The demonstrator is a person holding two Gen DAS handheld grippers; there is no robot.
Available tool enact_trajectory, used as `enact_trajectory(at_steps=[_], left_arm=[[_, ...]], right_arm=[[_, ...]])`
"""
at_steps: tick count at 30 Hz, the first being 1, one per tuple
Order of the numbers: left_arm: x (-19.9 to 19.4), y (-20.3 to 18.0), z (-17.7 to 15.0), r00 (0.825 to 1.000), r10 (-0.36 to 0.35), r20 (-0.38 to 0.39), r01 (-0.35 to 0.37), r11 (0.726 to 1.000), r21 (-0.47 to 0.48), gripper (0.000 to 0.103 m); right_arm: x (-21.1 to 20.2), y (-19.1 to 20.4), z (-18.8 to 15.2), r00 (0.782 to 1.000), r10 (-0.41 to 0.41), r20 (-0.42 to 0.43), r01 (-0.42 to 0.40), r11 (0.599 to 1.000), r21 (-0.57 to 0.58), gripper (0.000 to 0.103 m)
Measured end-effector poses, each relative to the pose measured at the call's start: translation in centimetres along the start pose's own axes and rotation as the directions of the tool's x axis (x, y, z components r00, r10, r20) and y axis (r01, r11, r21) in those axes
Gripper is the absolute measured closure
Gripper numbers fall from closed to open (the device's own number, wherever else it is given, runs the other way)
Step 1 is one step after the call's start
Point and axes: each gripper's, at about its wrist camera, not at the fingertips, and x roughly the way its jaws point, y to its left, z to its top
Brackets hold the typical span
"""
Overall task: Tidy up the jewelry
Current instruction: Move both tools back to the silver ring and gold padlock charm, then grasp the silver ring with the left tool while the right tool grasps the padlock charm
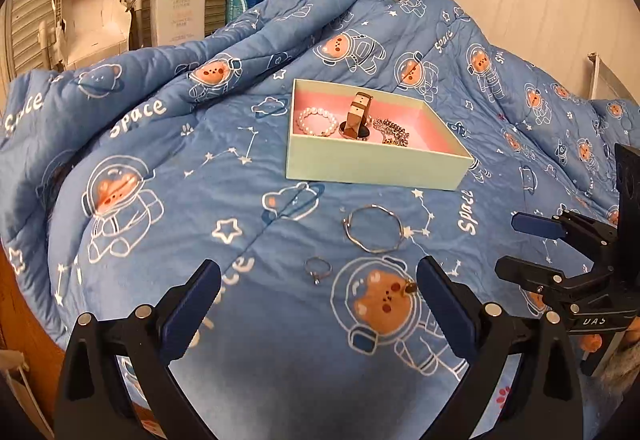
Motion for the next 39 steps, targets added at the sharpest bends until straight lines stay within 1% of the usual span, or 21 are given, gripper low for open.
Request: enact_trajectory(at_steps=[3, 4, 5, 7, 9, 10, 11, 12, 14, 15, 17, 19, 22, 26, 30, 33, 35, 36, 39], left_arm=[[-0.3, -0.1, -1.8, 1.000, 0.021, 0.006, -0.020, 0.999, -0.025, 0.007], [-0.3, -0.3, -2.2, 1.000, 0.029, -0.001, -0.029, 0.999, -0.028, 0.007], [-0.3, -0.5, -2.8, 0.999, 0.041, -0.006, -0.042, 0.999, -0.025, 0.008], [-0.5, -0.9, -3.6, 0.998, 0.069, -0.003, -0.069, 0.998, -0.009, 0.008], [-0.6, -1.3, -4.1, 0.997, 0.075, 0.000, -0.075, 0.997, -0.001, 0.008], [-0.6, -1.3, -4.3, 0.997, 0.080, -0.002, -0.080, 0.997, 0.000, 0.008], [-0.5, -1.4, -4.5, 0.996, 0.087, -0.001, -0.087, 0.996, 0.002, 0.011], [-0.5, -1.4, -4.6, 0.996, 0.092, 0.000, -0.092, 0.996, 0.008, 0.014], [-0.3, -1.3, -4.6, 0.995, 0.103, 0.000, -0.103, 0.995, 0.018, 0.026], [-0.1, -1.2, -4.6, 0.994, 0.108, -0.004, -0.108, 0.994, 0.017, 0.028], [0.3, -1.0, -4.4, 0.994, 0.112, -0.002, -0.112, 0.994, 0.016, 0.038], [0.7, -0.8, -4.0, 0.994, 0.105, -0.006, -0.105, 0.994, 0.020, 0.042], [1.7, -0.8, -3.4, 0.994, 0.109, -0.015, -0.108, 0.993, 0.049, 0.051], [3.4, -0.7, -2.4, 0.994, 0.102, -0.040, -0.098, 0.992, 0.080, 0.056], [4.3, -0.4, -1.7, 0.995, 0.085, -0.048, -0.081, 0.993, 0.082, 0.059], [4.6, -0.4, -1.4, 0.996, 0.074, -0.049, -0.070, 0.994, 0.082, 0.064], [4.7, -0.5, -1.4, 0.996, 0.070, -0.049, -0.065, 0.994, 0.087, 0.069], [4.7, -0.5, -1.4, 0.996, 0.068, -0.049, -0.064, 0.994, 0.088, 0.070], [4.6, -0.5, -1.3, 0.997, 0.063, -0.042, -0.060, 0.995, 0.083, 0.077]], right_arm=[[0.1, 1.0, -0.9, 1.000, 0.025, -0.017, -0.025, 1.000, 0.018, 0.030], [0.2, 1.4, -1.1, 0.999, 0.030, -0.020, -0.030, 0.999, 0.018, 0.034], [0.3, 1.8, -1.3, 0.999, 0.028, -0.025, -0.027, 1.000, 0.013, 0.037], [0.6, 2.5, -1.6, 0.999, 0.010, -0.033, -0.010, 1.000, -0.003, 0.038], [0.8, 3.0, -1.8, 0.999, 0.009, -0.035, -0.009, 1.000, -0.010, 0.039], [0.9, 3.2, -1.9, 0.999, 0.015, -0.039, -0.016, 1.000, -0.010, 0.043], [1.1, 3.3, -1.8, 0.999, 0.017, -0.046, -0.017, 1.000, -0.012, 0.049], [1.4, 3.5, -1.8, 0.998, 0.011, -0.055, -0.012, 1.000, -0.016, 0.050], [2.0, 3.6, -1.7, 0.998, 0.000, -0.066, -0.002, 1.000, -0.021, 0.059], [2.3, 3.6, -1.6, 0.997, -0.004, -0.073, 0.003, 1.000, -0.024, 0.061], [3.2, 3.7, -1.4, 0.995, -0.013, -0.100, 0.010, 0.999, -0.039, 0.067], [3.9, 3.5, -1.2, 0.994, -0.008, -0.112, 0.005, 1.000, -0.031, 0.069], [4.8, 3.2, -0.9, 0.992, 0.003, -0.128, -0.004, 1.000, -0.007, 0.070], [5.6, 3.1, -0.2, 0.991, 0.014, -0.131, -0.012, 1.000, 0.009, 0.076], [6.4, 3.1, 0.3, 0.990, 0.032, -0.134, -0.027, 0.999, 0.037, 0.078], [6.8, 3.2, 0.6, 0.990, 0.028, -0.135, -0.024, 0.999, 0.031, 0.079], [7.0, 3.2, 0.7, 0.991, 0.026, -0.133, -0.022, 0.999, 0.033, 0.083], [7.0, 3.2, 0.7, 0.991, 0.027, -0.133, -0.022, 0.999, 0.035, 0.084], [7.0, 3.1, 0.6, 0.991, 0.026, -0.128, -0.021, 0.999, 0.042, 0.086]])
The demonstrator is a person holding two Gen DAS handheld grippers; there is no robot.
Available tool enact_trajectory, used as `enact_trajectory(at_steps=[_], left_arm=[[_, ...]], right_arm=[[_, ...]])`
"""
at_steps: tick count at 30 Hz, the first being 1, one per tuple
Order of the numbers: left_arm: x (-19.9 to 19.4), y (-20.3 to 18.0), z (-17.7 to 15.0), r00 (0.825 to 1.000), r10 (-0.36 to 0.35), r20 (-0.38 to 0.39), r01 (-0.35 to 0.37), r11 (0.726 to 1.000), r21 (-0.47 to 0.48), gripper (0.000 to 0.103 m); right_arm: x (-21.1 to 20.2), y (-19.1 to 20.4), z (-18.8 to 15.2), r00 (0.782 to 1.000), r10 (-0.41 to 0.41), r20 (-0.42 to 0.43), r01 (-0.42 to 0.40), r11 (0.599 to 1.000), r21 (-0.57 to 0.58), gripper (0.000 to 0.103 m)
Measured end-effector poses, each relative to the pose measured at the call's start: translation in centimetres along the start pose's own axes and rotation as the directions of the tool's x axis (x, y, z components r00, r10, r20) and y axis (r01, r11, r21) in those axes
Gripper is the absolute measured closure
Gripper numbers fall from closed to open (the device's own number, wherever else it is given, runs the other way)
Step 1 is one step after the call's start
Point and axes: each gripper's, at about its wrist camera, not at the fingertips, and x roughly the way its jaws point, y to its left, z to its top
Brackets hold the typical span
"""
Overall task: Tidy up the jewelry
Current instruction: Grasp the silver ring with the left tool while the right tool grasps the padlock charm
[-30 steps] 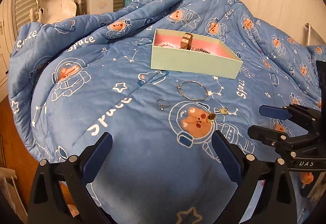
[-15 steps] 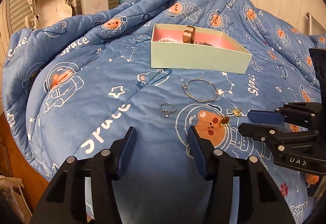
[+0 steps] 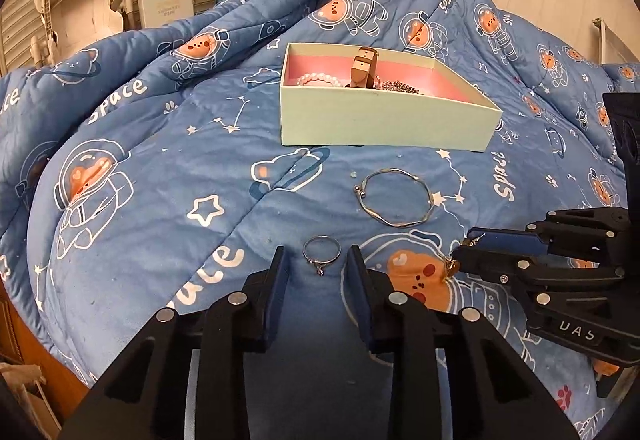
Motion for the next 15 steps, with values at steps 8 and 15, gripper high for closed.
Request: enact_trajectory(at_steps=[8, 15], left_arm=[[0.1, -0.6, 0.5, 1.000, -0.013, 0.004, 0.013, 1.000, 0.012, 0.085], [-0.9, -1.5, 0.2, 1.000, -0.023, 0.021, 0.023, 1.000, -0.003, 0.085]], right_arm=[[-0.3, -0.2, -0.3, 1.000, 0.004, 0.013, -0.004, 1.000, 0.020, 0.087], [-0.9, -0.6, -0.8, 1.000, 0.007, 0.023, -0.008, 0.999, 0.032, 0.088]])
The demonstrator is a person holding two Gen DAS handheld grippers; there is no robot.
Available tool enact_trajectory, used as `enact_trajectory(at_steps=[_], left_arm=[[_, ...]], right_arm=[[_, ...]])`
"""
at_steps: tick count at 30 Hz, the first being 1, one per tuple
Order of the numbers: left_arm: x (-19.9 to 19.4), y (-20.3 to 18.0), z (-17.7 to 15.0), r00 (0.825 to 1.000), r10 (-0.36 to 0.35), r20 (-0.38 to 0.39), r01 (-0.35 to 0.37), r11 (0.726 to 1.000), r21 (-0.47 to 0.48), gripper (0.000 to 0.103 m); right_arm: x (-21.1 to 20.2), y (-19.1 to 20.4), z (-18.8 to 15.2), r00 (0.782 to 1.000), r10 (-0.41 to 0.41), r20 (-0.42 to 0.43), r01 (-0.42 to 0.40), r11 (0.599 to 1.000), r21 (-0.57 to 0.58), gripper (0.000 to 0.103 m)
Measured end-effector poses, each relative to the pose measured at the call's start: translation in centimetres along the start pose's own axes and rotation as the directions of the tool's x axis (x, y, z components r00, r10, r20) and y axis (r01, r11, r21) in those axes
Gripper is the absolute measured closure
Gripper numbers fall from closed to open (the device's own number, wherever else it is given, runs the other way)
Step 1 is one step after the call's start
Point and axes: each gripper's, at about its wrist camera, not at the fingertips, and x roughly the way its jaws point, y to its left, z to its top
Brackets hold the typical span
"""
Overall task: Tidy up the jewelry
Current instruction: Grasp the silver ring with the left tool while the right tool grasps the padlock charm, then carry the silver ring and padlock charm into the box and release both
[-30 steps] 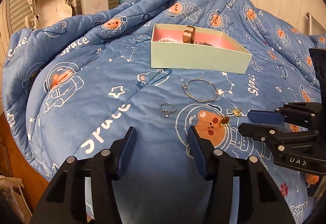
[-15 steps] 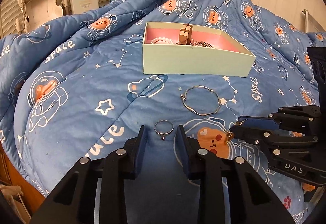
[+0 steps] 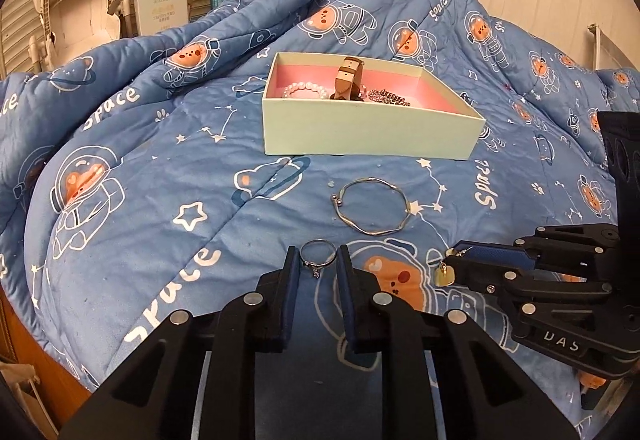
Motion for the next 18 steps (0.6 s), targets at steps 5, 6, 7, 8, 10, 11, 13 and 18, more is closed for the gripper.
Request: enact_trajectory(at_steps=[5, 6, 7, 8, 10, 11, 13, 18], left_arm=[[-1.2, -1.1, -0.3, 1.000, -0.007, 0.013, 0.007, 1.000, 0.029, 0.085], [-1.5, -1.3, -0.4, 1.000, -0.009, 0.016, 0.008, 0.999, 0.033, 0.085], [-1.7, -1.3, -0.5, 1.000, -0.010, 0.019, 0.009, 0.999, 0.035, 0.085], [-2.0, -1.3, -0.6, 1.000, -0.011, 0.022, 0.010, 0.999, 0.033, 0.085], [-2.5, -1.2, -0.6, 0.999, -0.020, 0.026, 0.019, 1.000, 0.021, 0.085], [-2.8, -1.1, -0.6, 0.999, -0.025, 0.028, 0.025, 1.000, 0.014, 0.085], [-3.4, -1.0, -0.5, 0.999, -0.033, 0.039, 0.033, 0.999, 0.005, 0.085], [-4.6, -1.3, 0.3, 0.996, -0.063, 0.068, 0.062, 0.998, 0.004, 0.085]], right_arm=[[-1.0, -0.1, -0.7, 1.000, -0.008, 0.014, 0.008, 1.000, -0.021, 0.088], [-1.1, -0.1, -0.8, 1.000, -0.008, 0.016, 0.008, 1.000, -0.023, 0.088], [-1.3, -0.2, -0.9, 1.000, -0.007, 0.018, 0.008, 1.000, -0.022, 0.088], [-1.6, -0.4, -1.0, 1.000, -0.006, 0.020, 0.006, 1.000, -0.018, 0.088], [-2.1, -0.6, -1.1, 1.000, 0.005, 0.024, -0.004, 1.000, -0.010, 0.088], [-2.4, -0.7, -1.1, 1.000, 0.009, 0.026, -0.009, 1.000, -0.009, 0.088], [-2.9, -0.7, -1.1, 0.999, 0.015, 0.031, -0.015, 1.000, -0.011, 0.088], [-4.6, -0.7, -0.5, 0.997, 0.044, 0.064, -0.043, 0.999, -0.020, 0.088]])
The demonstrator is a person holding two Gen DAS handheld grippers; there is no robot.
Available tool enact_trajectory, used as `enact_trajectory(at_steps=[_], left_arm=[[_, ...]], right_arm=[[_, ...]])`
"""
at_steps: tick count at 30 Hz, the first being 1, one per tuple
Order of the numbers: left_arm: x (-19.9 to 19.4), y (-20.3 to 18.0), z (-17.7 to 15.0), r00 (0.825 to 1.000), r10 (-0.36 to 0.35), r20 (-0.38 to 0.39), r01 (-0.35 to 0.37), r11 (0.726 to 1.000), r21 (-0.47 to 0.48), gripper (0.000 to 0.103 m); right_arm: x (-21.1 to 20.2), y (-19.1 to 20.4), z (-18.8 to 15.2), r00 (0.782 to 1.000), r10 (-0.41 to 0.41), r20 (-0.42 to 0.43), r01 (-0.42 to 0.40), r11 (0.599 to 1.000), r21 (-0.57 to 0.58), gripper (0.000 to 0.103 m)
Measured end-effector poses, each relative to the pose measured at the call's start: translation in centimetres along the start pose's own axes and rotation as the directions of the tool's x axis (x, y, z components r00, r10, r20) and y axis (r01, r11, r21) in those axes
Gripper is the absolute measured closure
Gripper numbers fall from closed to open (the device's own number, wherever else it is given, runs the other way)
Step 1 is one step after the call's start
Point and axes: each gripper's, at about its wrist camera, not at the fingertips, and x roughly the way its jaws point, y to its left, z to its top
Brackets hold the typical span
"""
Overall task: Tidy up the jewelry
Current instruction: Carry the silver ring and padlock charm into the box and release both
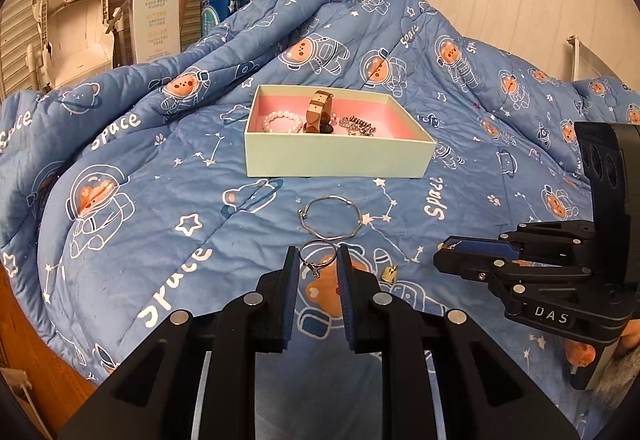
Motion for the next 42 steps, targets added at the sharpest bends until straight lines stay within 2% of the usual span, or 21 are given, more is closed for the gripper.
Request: enact_trajectory(at_steps=[6, 14, 20, 24, 26, 30, 39, 42], left_arm=[[-0.7, -0.9, 1.7, 0.999, -0.029, 0.030, 0.028, 0.999, 0.020, 0.085], [0.9, -1.2, 5.2, 0.998, -0.063, 0.023, 0.062, 0.997, 0.047, 0.085], [3.7, -0.2, 8.2, 0.996, -0.089, -0.021, 0.090, 0.996, 0.030, 0.085], [5.7, 1.3, 10.4, 0.990, -0.131, -0.052, 0.128, 0.991, -0.045, 0.085], [6.9, 1.7, 11.3, 0.992, -0.105, -0.066, 0.102, 0.994, -0.048, 0.085], [9.3, 2.1, 12.7, 0.988, -0.106, -0.117, 0.098, 0.993, -0.071, 0.085], [12.8, 0.4, 13.5, 0.974, -0.086, -0.208, 0.094, 0.995, 0.029, 0.085], [13.6, 0.0, 13.5, 0.968, -0.083, -0.238, 0.099, 0.994, 0.054, 0.085]], right_arm=[[-1.8, -0.5, 2.3, 0.996, 0.061, 0.060, -0.062, 0.998, 0.012, 0.088], [-1.4, -1.3, 5.9, 0.996, 0.056, 0.071, -0.053, 0.998, -0.036, 0.088], [0.0, -3.1, 8.7, 0.998, 0.033, 0.045, -0.031, 0.999, -0.042, 0.088], [0.9, -4.9, 10.6, 0.999, 0.023, 0.027, -0.023, 0.999, -0.024, 0.088], [1.6, -5.7, 11.5, 1.000, 0.010, 0.009, -0.010, 1.000, -0.023, 0.088], [3.4, -6.8, 12.8, 0.999, -0.011, -0.037, 0.010, 1.000, -0.027, 0.088], [6.7, -8.4, 14.7, 0.991, -0.040, -0.125, 0.037, 0.999, -0.026, 0.088], [7.5, -9.1, 15.4, 0.989, -0.007, -0.147, 0.010, 1.000, 0.018, 0.088]])
